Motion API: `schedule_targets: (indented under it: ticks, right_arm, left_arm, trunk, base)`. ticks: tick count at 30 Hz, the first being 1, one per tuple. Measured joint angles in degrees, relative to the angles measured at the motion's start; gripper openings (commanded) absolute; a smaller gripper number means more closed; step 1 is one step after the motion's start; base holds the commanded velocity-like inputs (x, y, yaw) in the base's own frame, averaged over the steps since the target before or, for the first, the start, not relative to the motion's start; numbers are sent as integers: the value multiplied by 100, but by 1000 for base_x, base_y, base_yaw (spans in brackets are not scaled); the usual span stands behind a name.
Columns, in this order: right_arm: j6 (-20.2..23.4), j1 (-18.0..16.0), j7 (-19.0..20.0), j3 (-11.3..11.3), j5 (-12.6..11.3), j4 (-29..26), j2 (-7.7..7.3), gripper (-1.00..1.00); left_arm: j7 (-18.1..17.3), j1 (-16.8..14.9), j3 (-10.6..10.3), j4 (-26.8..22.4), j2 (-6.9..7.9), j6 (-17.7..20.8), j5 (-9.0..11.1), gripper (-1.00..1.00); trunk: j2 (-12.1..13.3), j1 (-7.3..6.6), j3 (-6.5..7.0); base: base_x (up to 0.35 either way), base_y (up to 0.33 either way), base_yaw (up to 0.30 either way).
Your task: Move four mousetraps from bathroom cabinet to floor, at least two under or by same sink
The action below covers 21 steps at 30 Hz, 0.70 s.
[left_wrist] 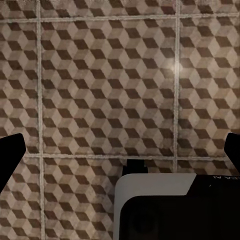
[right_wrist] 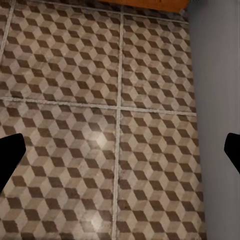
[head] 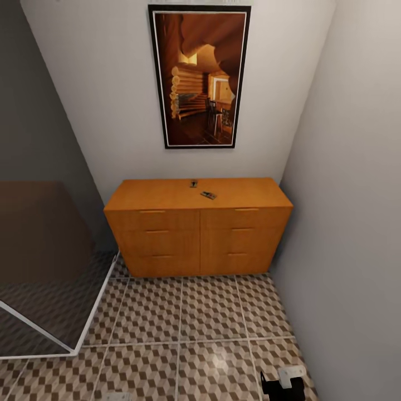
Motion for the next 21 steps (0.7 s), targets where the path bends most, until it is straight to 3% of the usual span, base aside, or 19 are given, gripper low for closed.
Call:
schedule_targets:
  ticks: [21]
  right_arm:
    - [-3,0,0,0,0,0,29,100]
  left_arm:
    - [0,0,0,0,0,0,0,100]
  trunk:
    - [0,0,195]
  base:
    - [0,0,0]
